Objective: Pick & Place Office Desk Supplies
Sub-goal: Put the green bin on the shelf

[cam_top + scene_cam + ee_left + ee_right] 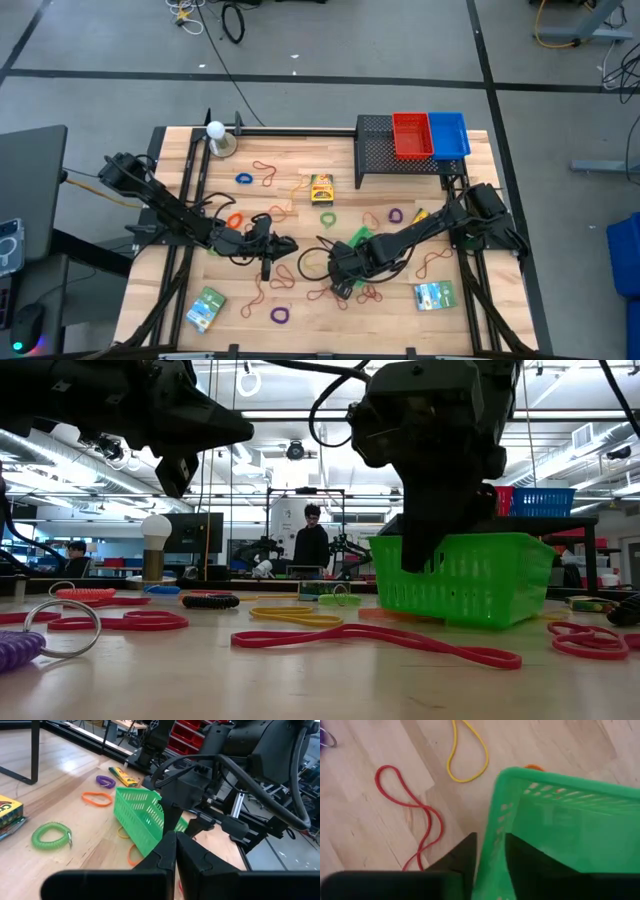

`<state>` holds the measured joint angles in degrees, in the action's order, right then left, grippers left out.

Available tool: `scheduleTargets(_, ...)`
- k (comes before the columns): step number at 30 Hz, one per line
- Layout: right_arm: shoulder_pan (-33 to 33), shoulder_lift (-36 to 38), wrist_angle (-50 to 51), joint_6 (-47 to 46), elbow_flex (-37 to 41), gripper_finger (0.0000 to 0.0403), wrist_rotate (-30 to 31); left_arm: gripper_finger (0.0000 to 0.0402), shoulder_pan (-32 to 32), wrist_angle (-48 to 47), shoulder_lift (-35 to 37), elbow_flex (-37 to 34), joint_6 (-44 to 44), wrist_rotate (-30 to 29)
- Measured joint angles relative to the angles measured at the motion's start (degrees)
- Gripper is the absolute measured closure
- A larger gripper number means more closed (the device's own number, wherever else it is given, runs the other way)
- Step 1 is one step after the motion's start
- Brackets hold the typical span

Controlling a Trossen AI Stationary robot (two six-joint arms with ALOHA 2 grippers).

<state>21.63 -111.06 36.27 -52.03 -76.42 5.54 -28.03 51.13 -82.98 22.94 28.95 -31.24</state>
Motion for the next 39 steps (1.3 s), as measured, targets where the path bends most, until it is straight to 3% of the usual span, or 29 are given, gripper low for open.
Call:
scheduleTargets(7,0.7,0.2,1.3,1.9,-0.5,0.0392,-0.3,0.0387,0.0,0.0,0.0,0.0,0.0,0.1)
scheduleTargets(13,1.7,0.1,10.2,8.8,-6.3,0.0385,-0.2,0.0387,0.0,0.0,0.0,0.0,0.0,0.0)
scheduleTargets(25,1.9,0.1,28.7,29.6,-27.8,0.0389,4.5,0.0387,0.0,0.0,0.0,0.0,0.0,0.0)
scheduleTargets(32,-0.8,0.1,38.9,38.0,-38.6,0.039,9.2,0.0387,0.0,0.0,0.0,0.0,0.0,0.0)
scheduleTargets(39,-6.1,0.1,45.2,49.6,-43.9,0.0392,10.9,0.0387,0.0,0.1,0.0,0.0,0.0,0.0)
